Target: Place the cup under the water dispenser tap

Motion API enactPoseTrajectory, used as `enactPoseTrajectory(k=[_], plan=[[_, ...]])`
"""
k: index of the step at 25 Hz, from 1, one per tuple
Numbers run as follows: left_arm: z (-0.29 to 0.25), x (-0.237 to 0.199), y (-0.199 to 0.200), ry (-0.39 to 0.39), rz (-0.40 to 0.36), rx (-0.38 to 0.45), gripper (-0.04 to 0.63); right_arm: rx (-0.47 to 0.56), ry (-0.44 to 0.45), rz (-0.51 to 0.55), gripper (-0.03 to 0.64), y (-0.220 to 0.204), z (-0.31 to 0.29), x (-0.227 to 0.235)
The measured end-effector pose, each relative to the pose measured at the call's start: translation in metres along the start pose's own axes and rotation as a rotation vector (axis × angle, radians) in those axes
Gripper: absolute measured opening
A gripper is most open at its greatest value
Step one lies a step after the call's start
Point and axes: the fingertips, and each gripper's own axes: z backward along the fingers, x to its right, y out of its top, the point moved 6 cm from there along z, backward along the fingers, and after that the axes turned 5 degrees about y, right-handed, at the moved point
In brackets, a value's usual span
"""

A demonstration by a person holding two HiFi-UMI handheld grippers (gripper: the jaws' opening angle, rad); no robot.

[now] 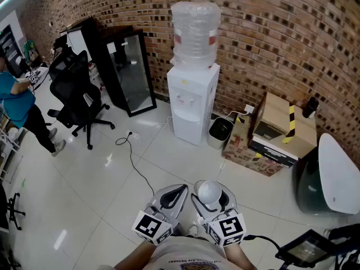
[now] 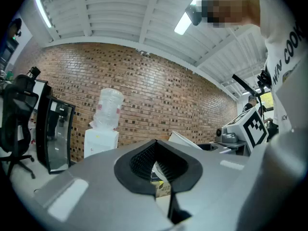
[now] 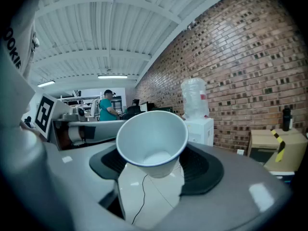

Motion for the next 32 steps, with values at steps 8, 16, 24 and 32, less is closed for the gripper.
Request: enactPoseTrajectory(k=[8, 16, 24, 32], plan=[[-0.013, 0.01, 0.004, -0.013, -0.005, 0.0, -0.008, -0.012, -0.003, -0.002, 0.334, -0.001, 0.009, 0.012], [-0.024, -0.002, -0.002, -0.007, 0.006, -0.002, -0.008, -0.022, 0.026, 0.005, 0.334, -0.002, -0.005, 0.018], [-0.053, -0.034, -0.001, -0.009, 0.012, 0.017, -0.008, -0.025, 0.023, 0.019, 0.336, 0.005, -0.038, 0.037], [-0.084, -0.075, -0.003, 0.0, 0.024, 0.005, -0.008, -0.041, 0.025, 0.018, 0.334, 0.01, -0.085, 0.061]])
